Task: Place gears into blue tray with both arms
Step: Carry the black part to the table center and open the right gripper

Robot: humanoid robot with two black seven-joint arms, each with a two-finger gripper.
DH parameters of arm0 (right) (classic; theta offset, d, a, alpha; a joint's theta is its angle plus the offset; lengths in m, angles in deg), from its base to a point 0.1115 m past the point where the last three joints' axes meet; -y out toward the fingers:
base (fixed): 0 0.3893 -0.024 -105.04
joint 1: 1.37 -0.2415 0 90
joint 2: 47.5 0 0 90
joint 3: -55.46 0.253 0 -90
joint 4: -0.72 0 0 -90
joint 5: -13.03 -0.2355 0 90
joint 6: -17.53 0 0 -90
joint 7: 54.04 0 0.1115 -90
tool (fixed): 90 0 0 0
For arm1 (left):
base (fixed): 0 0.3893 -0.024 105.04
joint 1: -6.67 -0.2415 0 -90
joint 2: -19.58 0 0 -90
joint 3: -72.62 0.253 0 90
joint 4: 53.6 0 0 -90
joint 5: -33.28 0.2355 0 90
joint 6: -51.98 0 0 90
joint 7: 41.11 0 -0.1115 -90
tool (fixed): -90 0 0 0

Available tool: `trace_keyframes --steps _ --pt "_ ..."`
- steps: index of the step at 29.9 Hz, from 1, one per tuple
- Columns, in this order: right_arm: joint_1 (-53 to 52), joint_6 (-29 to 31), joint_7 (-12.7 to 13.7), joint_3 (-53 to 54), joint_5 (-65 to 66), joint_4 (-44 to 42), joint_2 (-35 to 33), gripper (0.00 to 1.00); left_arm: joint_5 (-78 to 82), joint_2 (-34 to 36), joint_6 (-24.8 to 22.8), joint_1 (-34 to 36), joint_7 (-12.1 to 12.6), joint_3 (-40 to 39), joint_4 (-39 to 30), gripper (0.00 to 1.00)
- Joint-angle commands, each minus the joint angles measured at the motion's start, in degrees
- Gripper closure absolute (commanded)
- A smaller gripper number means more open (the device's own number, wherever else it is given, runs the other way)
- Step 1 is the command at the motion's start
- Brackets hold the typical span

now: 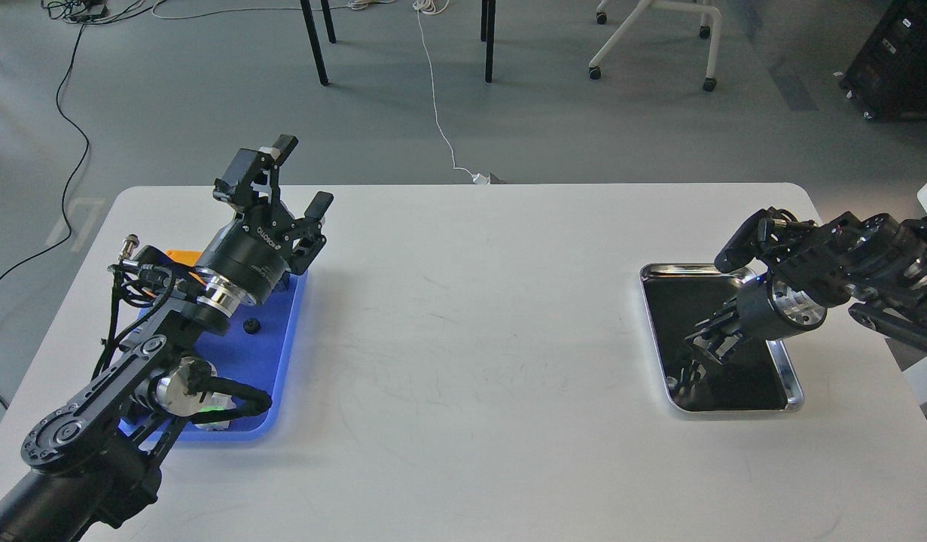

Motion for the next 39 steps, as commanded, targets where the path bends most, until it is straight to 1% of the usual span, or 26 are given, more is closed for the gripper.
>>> trace_keyframes --steps 1,3,6,10,15,20,24,31,39 --pt "-3.7 0.0 0.0 0.0 -3.9 2.2 0.4 0.83 0.1 0.1 -0.2 0.1 0.0 -0.1 0.1 0.02" --pt "-6.3 0.0 0.0 -0.1 -6.8 4.0 1.2 0.83 0.1 0.1 -0.2 0.1 0.0 -0.1 0.0 0.02" --pt "-8.4 0.0 0.0 -0.4 -9.5 4.7 4.1 0.82 0.1 0.1 -0.2 0.1 0.0 -0.1 0.0 0.02" --pt "-9.0 0.0 0.0 -0.8 -10.4 4.1 10.8 0.82 0.1 0.0 -0.2 0.0 0.0 -0.1 0.0 0.02" --pt "-9.1 0.0 0.0 -5.2 -10.4 -0.4 21.0 0.82 0.1 -0.3 -0.2 0.0 0.0 -0.1 0.0 0.02" --pt "-8.4 0.0 0.0 -6.6 -10.4 -4.8 28.5 0.82 0.1 -0.3 -0.2 0.0 0.0 -0.1 0.0 0.02" --pt "-8.0 0.0 0.0 -7.1 -10.5 -5.8 31.6 0.81 0.1 -0.5 -0.2 0.0 0.0 -0.1 0.0 0.02" --pt "-5.8 0.0 0.0 -7.4 -10.8 -6.5 34.4 0.81 0.1 -0.9 -0.2 0.0 0.0 -0.1 0.0 0.02" --pt "-4.4 -0.6 0.0 -7.6 -10.8 -6.8 34.9 0.8 0.1 -0.7 -0.2 -0.1 0.0 -0.1 0.0 0.02"
